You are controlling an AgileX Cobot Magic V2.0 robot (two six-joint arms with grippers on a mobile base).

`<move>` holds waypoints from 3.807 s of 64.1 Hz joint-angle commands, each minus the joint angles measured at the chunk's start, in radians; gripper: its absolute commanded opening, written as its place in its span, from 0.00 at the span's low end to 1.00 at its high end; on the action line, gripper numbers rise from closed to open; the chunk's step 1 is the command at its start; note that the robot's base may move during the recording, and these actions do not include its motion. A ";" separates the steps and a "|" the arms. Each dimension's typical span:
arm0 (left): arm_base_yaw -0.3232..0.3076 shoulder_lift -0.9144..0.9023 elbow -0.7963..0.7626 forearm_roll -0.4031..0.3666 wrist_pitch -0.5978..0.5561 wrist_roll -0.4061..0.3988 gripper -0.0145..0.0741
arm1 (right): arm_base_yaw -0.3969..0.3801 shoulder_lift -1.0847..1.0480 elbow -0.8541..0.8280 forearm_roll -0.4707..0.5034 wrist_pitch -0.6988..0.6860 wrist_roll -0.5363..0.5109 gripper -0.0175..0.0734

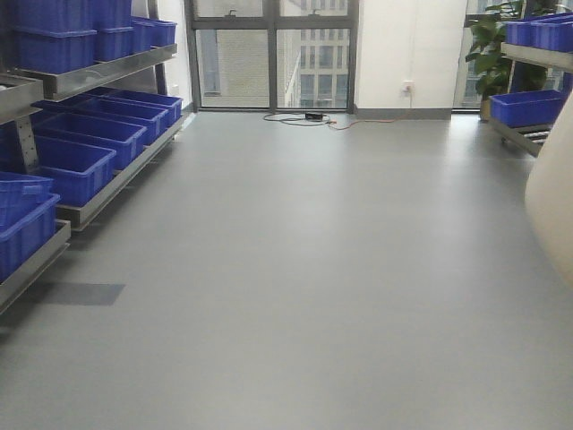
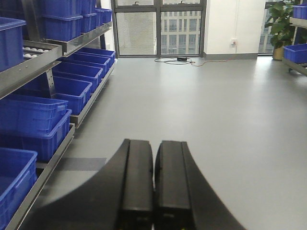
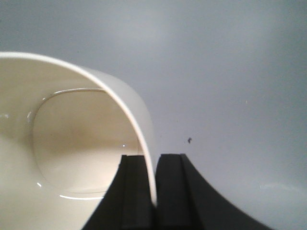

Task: Move white bin to right shelf second layer
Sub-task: 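Turn the base and drive down the aisle toward the windows, then continue driving toward the windows with the bin held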

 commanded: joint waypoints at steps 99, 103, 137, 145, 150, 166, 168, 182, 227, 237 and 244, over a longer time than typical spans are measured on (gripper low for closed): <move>0.000 -0.015 0.029 -0.008 -0.083 -0.005 0.26 | -0.005 -0.004 -0.026 0.001 -0.071 -0.005 0.25; 0.000 -0.015 0.029 -0.008 -0.083 -0.005 0.26 | -0.005 -0.004 -0.026 0.001 -0.071 -0.005 0.25; 0.000 -0.015 0.029 -0.008 -0.083 -0.005 0.26 | -0.005 -0.004 -0.026 0.001 -0.070 -0.005 0.25; 0.000 -0.015 0.029 -0.008 -0.083 -0.005 0.26 | -0.005 -0.004 -0.026 0.001 -0.070 -0.005 0.25; 0.000 -0.015 0.029 -0.008 -0.083 -0.005 0.26 | -0.005 -0.004 -0.026 0.001 -0.070 -0.005 0.25; 0.000 -0.015 0.029 -0.008 -0.083 -0.005 0.26 | -0.005 -0.004 -0.026 0.001 -0.070 -0.005 0.25; 0.000 -0.015 0.029 -0.008 -0.083 -0.005 0.26 | -0.005 -0.004 -0.026 0.001 -0.070 -0.005 0.25; 0.000 -0.015 0.029 -0.008 -0.083 -0.005 0.26 | -0.005 -0.004 -0.026 0.001 -0.071 -0.005 0.25; 0.000 -0.015 0.029 -0.008 -0.083 -0.005 0.26 | -0.005 -0.004 -0.026 0.001 -0.070 -0.005 0.25; 0.000 -0.015 0.029 -0.008 -0.083 -0.005 0.26 | -0.005 -0.004 -0.026 0.001 -0.070 -0.005 0.25; 0.000 -0.015 0.029 -0.008 -0.083 -0.005 0.26 | -0.005 -0.004 -0.026 0.001 -0.070 -0.005 0.25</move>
